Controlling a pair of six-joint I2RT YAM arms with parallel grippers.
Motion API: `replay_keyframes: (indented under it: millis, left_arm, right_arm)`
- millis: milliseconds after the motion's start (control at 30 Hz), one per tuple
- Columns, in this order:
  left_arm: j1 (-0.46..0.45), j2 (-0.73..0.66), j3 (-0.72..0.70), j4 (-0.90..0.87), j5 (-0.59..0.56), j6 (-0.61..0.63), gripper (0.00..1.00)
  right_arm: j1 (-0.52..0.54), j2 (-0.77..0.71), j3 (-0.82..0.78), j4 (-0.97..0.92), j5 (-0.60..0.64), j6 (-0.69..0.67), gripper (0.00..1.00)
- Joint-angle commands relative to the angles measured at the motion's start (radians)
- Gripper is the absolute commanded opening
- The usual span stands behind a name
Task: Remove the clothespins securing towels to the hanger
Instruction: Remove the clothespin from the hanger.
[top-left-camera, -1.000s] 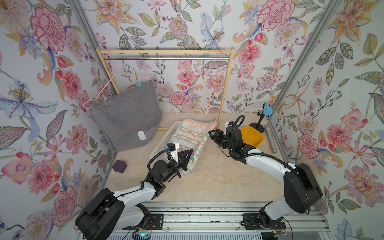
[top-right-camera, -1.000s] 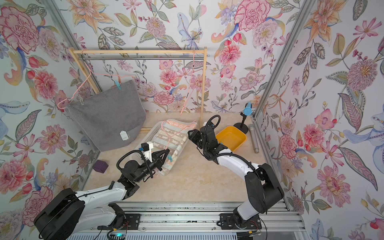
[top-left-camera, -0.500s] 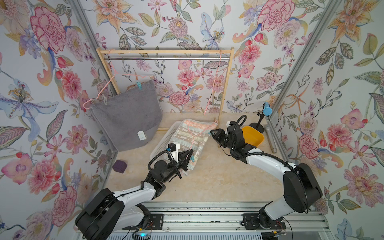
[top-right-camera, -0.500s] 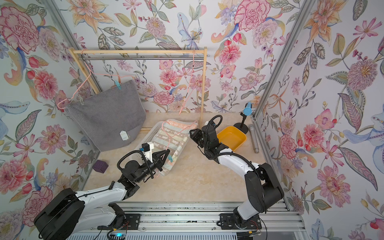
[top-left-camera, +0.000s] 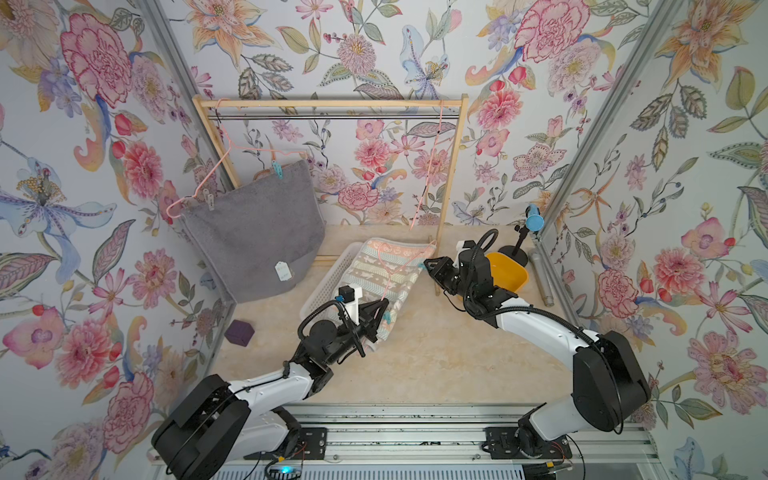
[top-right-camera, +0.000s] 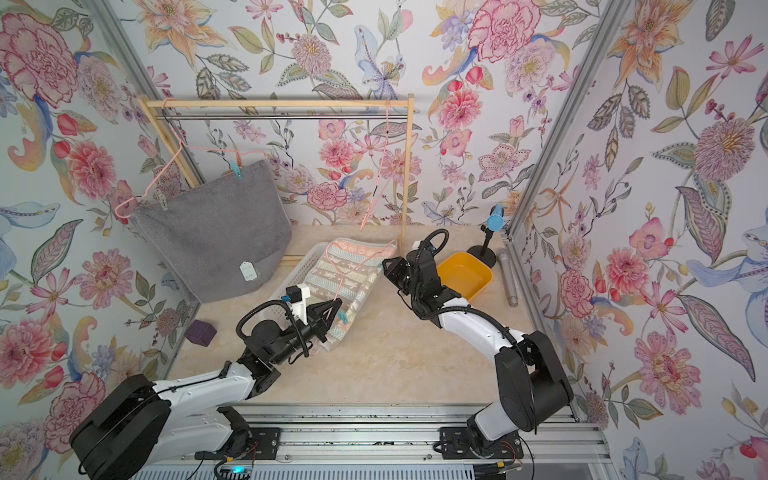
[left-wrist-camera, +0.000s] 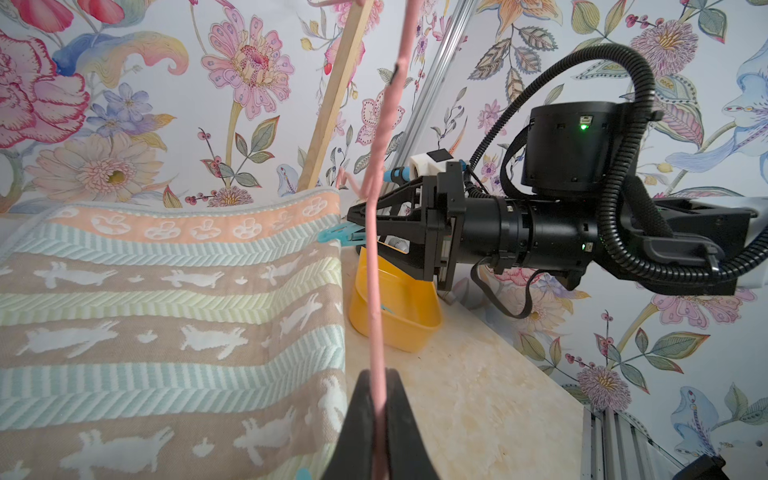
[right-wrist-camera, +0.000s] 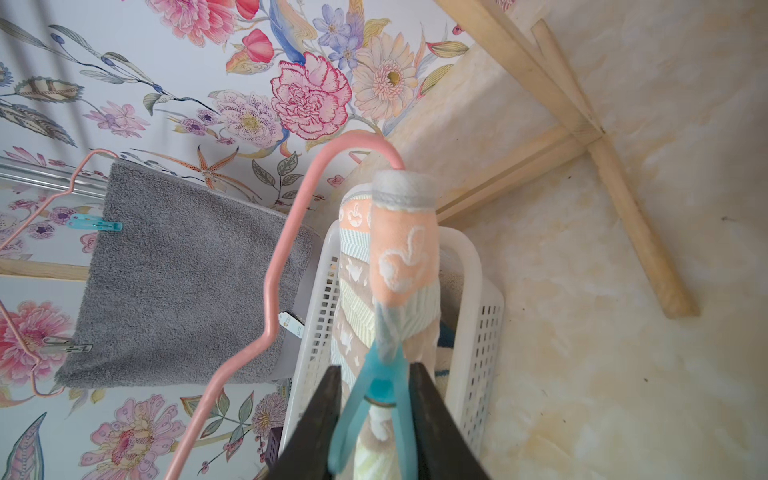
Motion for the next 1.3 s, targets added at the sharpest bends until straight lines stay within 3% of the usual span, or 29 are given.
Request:
replay_keyframes:
  millis: [0,333,1067,1267]
  left_arm:
    - [-0.018,0.011,0.025,0.008,-0.014,0.015,0.0]
    - [-0.02,0.007,0.016,0.007,-0.023,0.015,0.0]
    - [-0.02,0.014,0.013,0.001,-0.035,0.02,0.0]
    - [-0.02,0.001,0.01,-0.01,-0.04,0.026,0.0]
  right_arm:
    - [-0.004,-0.029,-0.009,-0.001,-0.009,-0.002,0.27]
    - [-0.004,-0.032,-0.02,0.006,-0.004,-0.002,0.13]
    - [-0.034,-0.142,-0.047,-0.044,0.005,-0.046,0.13]
    - [-0.082,-0.201,-0.078,-0.123,0.034,-0.115,0.13]
